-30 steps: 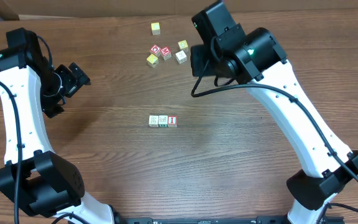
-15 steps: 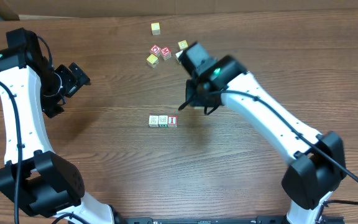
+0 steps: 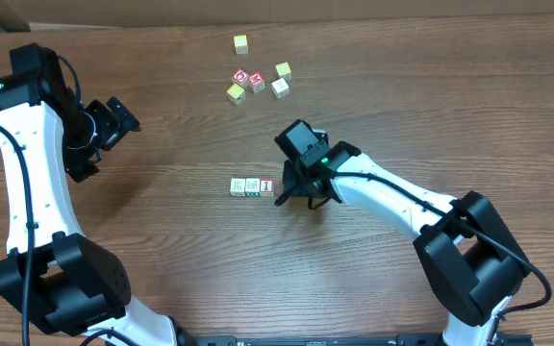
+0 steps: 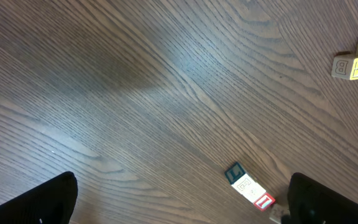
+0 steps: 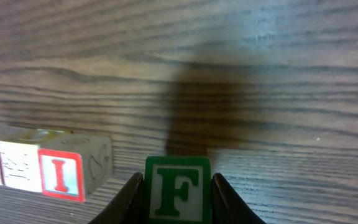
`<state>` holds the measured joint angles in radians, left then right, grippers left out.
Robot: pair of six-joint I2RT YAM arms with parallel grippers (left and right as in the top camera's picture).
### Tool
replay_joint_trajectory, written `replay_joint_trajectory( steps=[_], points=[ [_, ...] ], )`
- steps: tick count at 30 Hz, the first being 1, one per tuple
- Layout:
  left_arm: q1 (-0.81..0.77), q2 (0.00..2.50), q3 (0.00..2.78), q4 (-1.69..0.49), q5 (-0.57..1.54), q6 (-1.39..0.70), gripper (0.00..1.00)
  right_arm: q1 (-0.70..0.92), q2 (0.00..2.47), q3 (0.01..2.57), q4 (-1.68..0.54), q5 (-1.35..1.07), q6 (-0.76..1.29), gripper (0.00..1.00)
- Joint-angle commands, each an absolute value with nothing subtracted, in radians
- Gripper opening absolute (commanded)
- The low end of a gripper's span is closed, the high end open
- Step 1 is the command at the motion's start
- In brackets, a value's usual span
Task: Flip 5 blocks
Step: 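Carry the green F block toward the row beside the red I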
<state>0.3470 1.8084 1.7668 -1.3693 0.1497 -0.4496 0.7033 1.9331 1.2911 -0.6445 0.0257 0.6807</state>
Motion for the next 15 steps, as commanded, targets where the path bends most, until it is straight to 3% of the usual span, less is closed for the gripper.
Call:
replay_joint_trajectory(
  steps=[1, 7, 15],
  points=[
    [0.346, 1.795, 1.785, -1.371, 0.148, -0.449, 0.99, 0.716, 1.93, 1.271, -0.629, 0.011, 0.695, 0.24],
    [0.346, 1.795, 1.785, -1.371, 0.148, -0.449, 1.0, 0.721, 1.93, 1.271, -0.617, 0.012, 0.708, 0.3],
    [0.346, 1.795, 1.785, -1.371, 0.148, -0.449, 1.0, 0.721, 1.93, 1.271, -0.614, 0.012, 0.708, 0.6]
  ],
)
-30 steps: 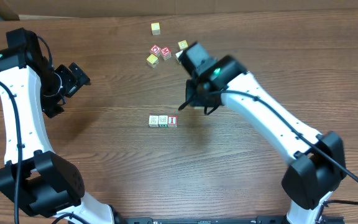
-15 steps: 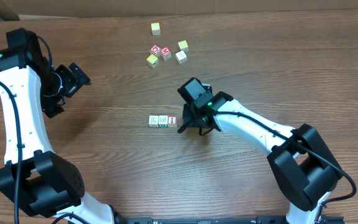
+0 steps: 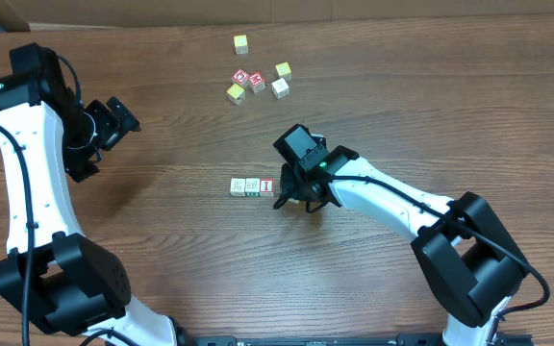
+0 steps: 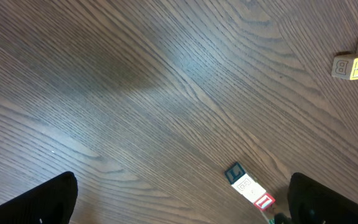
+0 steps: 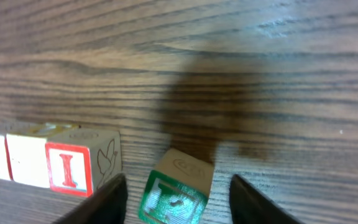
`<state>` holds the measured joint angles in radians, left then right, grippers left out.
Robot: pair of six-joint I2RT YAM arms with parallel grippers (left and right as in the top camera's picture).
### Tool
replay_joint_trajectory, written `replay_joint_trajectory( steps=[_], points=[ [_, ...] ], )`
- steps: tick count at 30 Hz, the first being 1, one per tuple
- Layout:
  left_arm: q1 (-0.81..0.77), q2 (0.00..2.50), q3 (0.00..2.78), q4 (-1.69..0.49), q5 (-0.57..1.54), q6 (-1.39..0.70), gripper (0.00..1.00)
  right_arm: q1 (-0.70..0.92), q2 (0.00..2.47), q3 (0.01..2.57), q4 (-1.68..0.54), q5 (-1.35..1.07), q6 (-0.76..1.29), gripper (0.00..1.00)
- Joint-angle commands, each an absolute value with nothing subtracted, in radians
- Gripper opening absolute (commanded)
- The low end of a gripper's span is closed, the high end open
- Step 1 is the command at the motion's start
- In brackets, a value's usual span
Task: Flip 5 blocks
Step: 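Carry the green F block toward the row beside the red I, then rotate and lower the F block next to the red I block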
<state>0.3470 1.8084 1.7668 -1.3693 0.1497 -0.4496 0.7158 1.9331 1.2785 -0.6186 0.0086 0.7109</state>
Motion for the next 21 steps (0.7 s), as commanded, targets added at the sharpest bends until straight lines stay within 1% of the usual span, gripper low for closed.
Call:
replay_joint_trajectory(
  steps=[1, 3, 4, 5, 7, 8, 16, 18, 21],
  points=[
    [0.346, 1.795, 1.785, -1.371, 0.148, -0.449, 1.0, 0.721, 1.93, 1.271, -0.614, 0.012, 0.708, 0.62],
    [0.346, 1.795, 1.785, -1.371, 0.148, -0.449, 1.0, 0.721, 1.93, 1.271, -0.615, 0.012, 0.708, 0.63],
    [0.346, 1.795, 1.785, -1.371, 0.148, -0.449, 1.0, 0.721, 1.93, 1.271, -0.617, 0.012, 0.708, 0.61],
    [0.346, 1.795, 1.785, -1.371, 0.148, -0.449, 1.0, 0.721, 1.93, 1.271, -0.618, 0.012, 0.708, 0.58],
    [0.346, 1.795, 1.785, -1.371, 0.148, -0.449, 1.0, 0.72, 1.928, 1.274, -0.615, 0.012, 0.707, 0.48],
    [0.346, 1.795, 1.785, -1.371, 0.148, -0.449, 1.0, 0.717, 1.924, 1.279, -0.616, 0.012, 0.707, 0.47],
    [0.346, 1.795, 1.785, -1.371, 0.148, -0.449, 1.0, 0.692, 1.818, 1.328, -0.665, 0.017, 0.682, 0.47],
    [0.346, 1.795, 1.785, -1.371, 0.148, -0.449, 1.0, 0.688, 1.814, 1.328, -0.683, 0.017, 0.686, 0.4],
    [0.346, 1.795, 1.785, -1.371, 0.148, -0.449, 1.0, 0.686, 1.816, 1.32, -0.708, 0.016, 0.731, 0.19]
  ],
)
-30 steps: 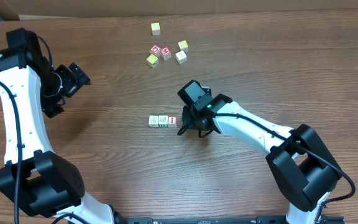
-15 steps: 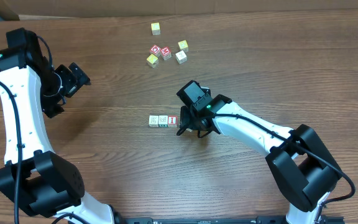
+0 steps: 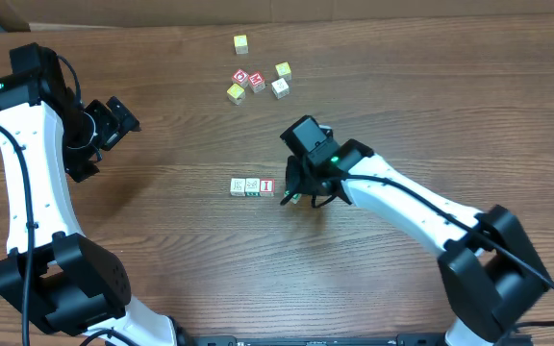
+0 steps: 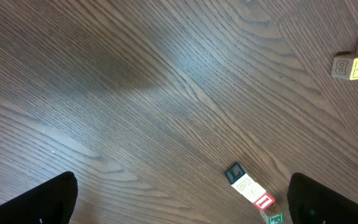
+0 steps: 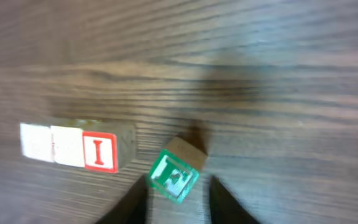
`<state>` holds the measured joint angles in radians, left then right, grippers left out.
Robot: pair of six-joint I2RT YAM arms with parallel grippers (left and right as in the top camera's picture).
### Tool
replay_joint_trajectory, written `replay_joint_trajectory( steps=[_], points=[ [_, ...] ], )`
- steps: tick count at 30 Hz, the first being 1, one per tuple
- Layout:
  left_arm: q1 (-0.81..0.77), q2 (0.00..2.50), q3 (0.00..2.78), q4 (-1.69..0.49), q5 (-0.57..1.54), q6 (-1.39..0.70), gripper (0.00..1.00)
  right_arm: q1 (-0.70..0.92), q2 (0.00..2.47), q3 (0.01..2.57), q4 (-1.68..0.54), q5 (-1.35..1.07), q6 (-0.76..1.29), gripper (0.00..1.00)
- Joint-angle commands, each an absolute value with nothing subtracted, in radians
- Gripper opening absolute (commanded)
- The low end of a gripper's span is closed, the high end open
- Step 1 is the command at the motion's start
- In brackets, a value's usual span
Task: Flip 5 blocks
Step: 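Rotate and lower the F block next to the red I block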
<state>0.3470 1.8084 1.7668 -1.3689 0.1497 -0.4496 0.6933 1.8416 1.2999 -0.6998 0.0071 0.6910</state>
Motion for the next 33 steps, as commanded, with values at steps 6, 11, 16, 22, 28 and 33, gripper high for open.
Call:
replay_joint_trajectory(
  steps=[6, 11, 16, 22, 28, 33],
  points=[
    [0.346, 1.795, 1.785, -1.371, 0.148, -0.449, 1.0, 0.686, 1.819, 1.227, -0.692, 0.024, 0.886, 0.04],
    [0.346, 1.795, 1.785, -1.371, 0.148, -0.449, 1.0, 0.686, 1.819, 1.103, -0.553, 0.023, 1.005, 0.04],
    [0.346, 1.795, 1.785, -1.371, 0.148, -0.449, 1.0, 0.686, 1.82, 1.015, -0.392, 0.005, 1.007, 0.04],
    [0.346, 1.795, 1.785, -1.371, 0.148, -0.449, 1.0, 0.686, 1.82, 0.994, -0.314, 0.006, 0.992, 0.04],
    [0.346, 1.795, 1.785, -1.371, 0.148, -0.449, 1.0, 0.686, 1.824, 0.994, -0.29, 0.007, 0.992, 0.04],
    [0.346, 1.795, 1.785, -1.371, 0.148, -0.449, 1.0, 0.686, 1.846, 0.994, -0.251, 0.006, 0.992, 0.04]
  ],
)
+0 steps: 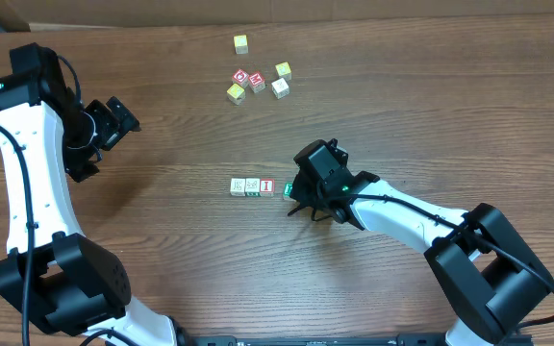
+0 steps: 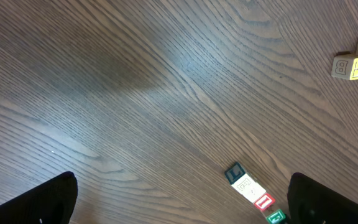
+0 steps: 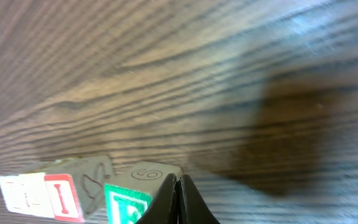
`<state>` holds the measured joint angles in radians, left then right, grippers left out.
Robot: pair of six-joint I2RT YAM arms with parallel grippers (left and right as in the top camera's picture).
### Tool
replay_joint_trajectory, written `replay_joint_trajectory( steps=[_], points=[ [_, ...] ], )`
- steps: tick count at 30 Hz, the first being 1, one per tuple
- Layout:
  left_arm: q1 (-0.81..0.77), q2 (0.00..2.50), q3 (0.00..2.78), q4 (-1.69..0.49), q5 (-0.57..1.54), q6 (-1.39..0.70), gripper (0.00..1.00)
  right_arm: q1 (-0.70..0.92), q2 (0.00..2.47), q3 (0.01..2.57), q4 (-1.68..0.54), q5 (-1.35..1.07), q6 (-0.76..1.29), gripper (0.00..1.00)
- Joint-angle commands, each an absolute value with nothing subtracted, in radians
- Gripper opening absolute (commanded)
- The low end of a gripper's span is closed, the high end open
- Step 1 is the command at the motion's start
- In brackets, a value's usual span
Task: Flip 5 blocks
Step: 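Rotate and lower the F block next to the red I block, then release the F block and push it into line with the row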
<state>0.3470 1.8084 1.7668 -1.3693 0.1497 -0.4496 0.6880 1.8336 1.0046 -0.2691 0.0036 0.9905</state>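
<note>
A row of blocks lies mid-table: a green L block (image 2: 234, 173), a white block (image 2: 246, 185), a red I block (image 3: 64, 198) and, at the right end, a green F block (image 3: 126, 205) next to the I block. My right gripper (image 3: 178, 199) is shut with nothing between its fingers, its tips against the F block's right side; overhead it sits at the row's right end (image 1: 301, 197). My left gripper (image 2: 185, 202) is open, high above bare table at the far left (image 1: 113, 115), well away from the row (image 1: 253, 186).
Several loose blocks (image 1: 258, 82) lie scattered at the back of the table, one yellow block (image 1: 240, 43) farthest back. Two of them, a yellow K block among them, show at the left wrist view's right edge. Wooden table (image 1: 431, 106) all around.
The green F block lay askew and a little apart from the I block; now it stands square at the row's end. My right gripper has shut and sits low beside it.
My right gripper was shut on the green F block just right of the row. Then it was open and the block lay tilted on the table. Later the block lay askew by the I block. Now it lines up with the row. My left arm stayed still.
</note>
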Motion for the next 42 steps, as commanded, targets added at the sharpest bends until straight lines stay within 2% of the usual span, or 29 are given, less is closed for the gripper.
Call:
replay_joint_trajectory(
  steps=[1, 12, 42],
  points=[
    [0.346, 1.795, 1.785, -1.371, 0.148, -0.449, 1.0, 0.686, 1.851, 0.994, -0.246, 0.006, 0.992, 0.04],
    [0.346, 1.795, 1.785, -1.371, 0.148, -0.449, 1.0, 0.686, 1.854, 0.994, -0.323, -0.044, 0.996, 0.04],
    [0.346, 1.795, 1.785, -1.371, 0.148, -0.449, 1.0, 0.714, 1.865, 0.994, -0.217, 0.006, 1.001, 0.04]
  ],
)
